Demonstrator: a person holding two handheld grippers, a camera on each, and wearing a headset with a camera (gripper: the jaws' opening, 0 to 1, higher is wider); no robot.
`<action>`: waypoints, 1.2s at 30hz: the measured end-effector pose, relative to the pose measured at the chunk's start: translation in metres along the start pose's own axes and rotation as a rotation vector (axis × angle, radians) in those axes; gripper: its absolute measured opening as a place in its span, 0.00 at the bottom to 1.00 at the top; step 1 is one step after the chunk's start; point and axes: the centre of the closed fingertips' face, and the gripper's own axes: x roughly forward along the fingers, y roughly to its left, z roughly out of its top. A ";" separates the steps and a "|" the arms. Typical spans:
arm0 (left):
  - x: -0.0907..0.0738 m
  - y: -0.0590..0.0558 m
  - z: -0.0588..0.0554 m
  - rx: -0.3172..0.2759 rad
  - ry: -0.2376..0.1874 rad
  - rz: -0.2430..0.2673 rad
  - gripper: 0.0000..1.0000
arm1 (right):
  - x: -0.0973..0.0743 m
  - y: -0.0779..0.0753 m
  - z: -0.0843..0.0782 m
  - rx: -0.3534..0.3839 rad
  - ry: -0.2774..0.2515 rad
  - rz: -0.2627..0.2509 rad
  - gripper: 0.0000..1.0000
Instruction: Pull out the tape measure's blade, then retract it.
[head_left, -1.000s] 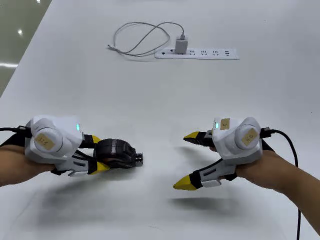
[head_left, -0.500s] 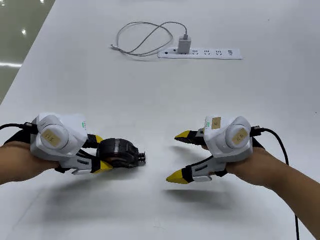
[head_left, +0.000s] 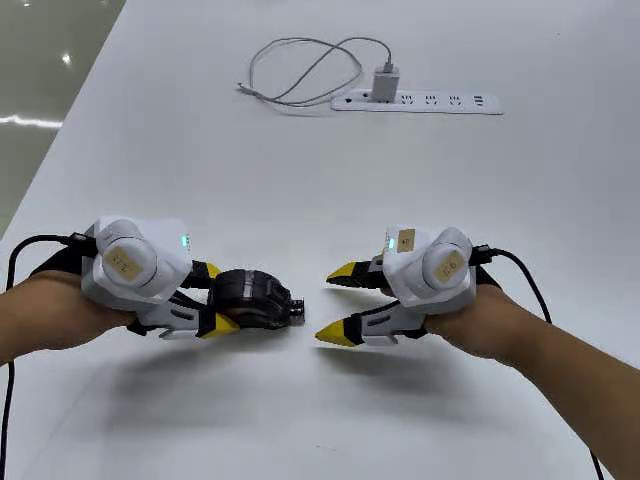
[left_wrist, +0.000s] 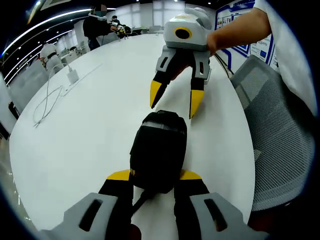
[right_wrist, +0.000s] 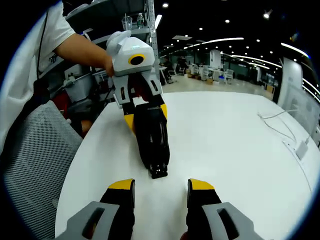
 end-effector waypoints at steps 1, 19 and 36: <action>0.000 0.000 0.000 0.000 -0.001 0.000 0.26 | 0.002 0.000 0.001 0.002 -0.003 0.002 0.36; 0.001 -0.001 0.000 -0.007 -0.001 -0.005 0.26 | 0.023 0.000 0.006 -0.016 -0.025 0.029 0.19; 0.002 0.000 0.000 -0.004 -0.004 -0.006 0.26 | 0.029 0.004 0.002 -0.060 -0.018 0.055 0.12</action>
